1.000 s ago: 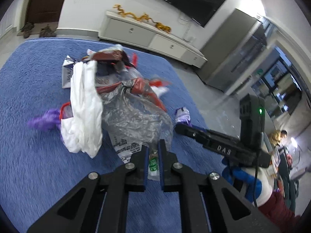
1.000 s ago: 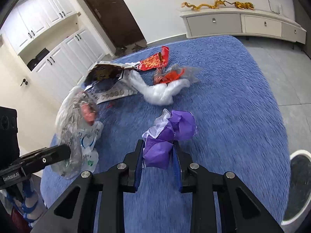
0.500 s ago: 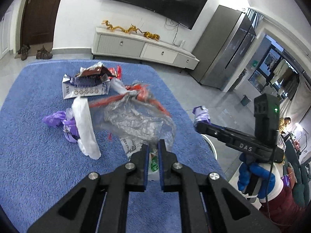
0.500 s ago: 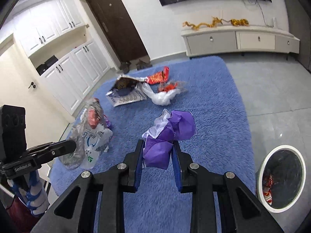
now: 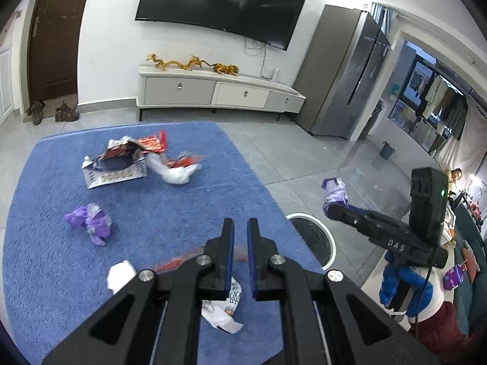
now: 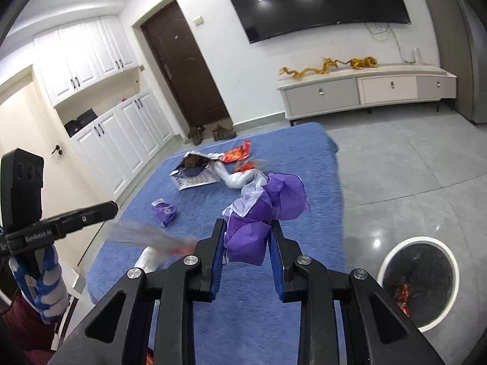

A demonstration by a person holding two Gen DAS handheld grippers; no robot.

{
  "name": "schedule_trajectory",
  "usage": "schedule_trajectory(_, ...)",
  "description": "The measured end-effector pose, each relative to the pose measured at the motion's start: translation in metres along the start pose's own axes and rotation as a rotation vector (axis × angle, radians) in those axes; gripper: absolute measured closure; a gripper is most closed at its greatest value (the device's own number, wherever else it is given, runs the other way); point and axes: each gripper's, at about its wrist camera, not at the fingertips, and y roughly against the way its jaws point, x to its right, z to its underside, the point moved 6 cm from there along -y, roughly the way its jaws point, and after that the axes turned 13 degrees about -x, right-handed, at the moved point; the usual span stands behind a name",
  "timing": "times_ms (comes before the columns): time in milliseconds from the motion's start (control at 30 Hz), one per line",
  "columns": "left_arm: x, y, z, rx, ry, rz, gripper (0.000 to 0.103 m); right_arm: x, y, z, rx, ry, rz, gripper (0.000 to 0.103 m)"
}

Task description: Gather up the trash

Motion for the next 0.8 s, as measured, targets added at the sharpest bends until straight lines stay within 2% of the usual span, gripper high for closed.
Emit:
schedule_trajectory(333, 0.076, -0.041, -0.028, -0.067, -0.119, 0.028, 0.095, 0.083, 0.020, 0.025, 0.035, -0.126, 0.028, 0.076)
schedule_trajectory(667, 0.154, -0.131, -0.050, -0.212, -0.244, 0.081, 0.095, 0.177, 0.020, 0.046, 0.024, -0.283, 0.101, 0.076)
schedule_trajectory(800, 0.174, -0.157, -0.052, -0.243, -0.261, 0.111, 0.095, 0.211, 0.017, 0.060, 0.016, -0.351, 0.118, 0.076)
